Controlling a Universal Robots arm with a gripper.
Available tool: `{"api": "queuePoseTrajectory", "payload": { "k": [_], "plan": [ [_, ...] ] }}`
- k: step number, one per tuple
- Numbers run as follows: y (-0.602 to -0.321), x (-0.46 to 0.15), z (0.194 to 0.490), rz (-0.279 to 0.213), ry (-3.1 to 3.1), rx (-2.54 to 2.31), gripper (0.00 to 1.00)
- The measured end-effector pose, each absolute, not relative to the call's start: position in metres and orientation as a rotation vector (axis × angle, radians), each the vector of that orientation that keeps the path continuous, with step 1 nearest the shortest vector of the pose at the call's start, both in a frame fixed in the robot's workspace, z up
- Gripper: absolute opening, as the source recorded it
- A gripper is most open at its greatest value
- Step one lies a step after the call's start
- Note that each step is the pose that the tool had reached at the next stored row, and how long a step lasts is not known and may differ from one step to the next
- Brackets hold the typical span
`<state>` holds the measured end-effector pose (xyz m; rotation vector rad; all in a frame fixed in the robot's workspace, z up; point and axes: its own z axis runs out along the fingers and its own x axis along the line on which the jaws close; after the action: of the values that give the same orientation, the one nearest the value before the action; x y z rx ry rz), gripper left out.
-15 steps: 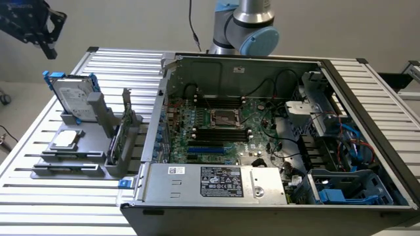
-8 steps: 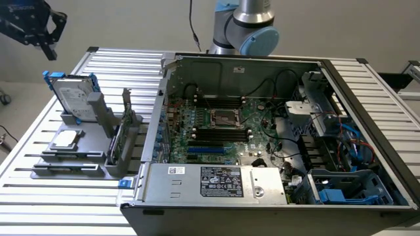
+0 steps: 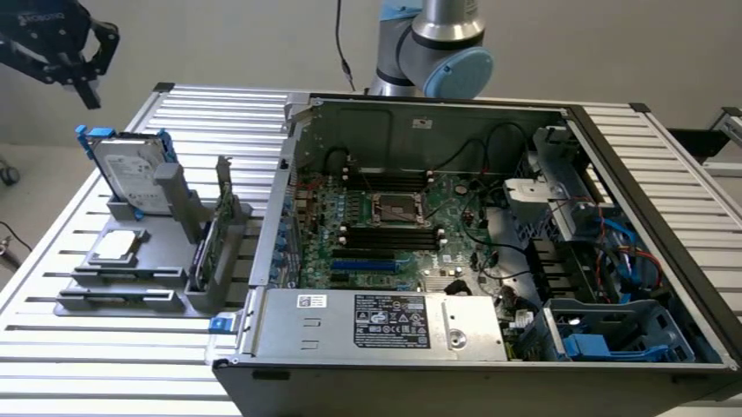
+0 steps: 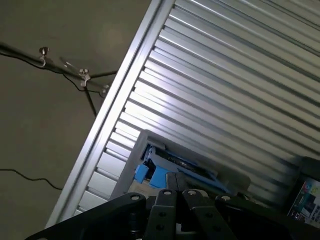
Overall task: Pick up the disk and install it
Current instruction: 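Pick up the disk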
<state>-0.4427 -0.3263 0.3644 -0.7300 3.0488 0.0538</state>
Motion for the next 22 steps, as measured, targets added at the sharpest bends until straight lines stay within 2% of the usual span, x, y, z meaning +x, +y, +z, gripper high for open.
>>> {"api": "queuePoseTrajectory", "payload": {
  "k": [22],
  "plan": [
    [-0.3263, -0.4427, 0.362, 0.055, 2.849, -1.324, 0.11]
  ]
}}
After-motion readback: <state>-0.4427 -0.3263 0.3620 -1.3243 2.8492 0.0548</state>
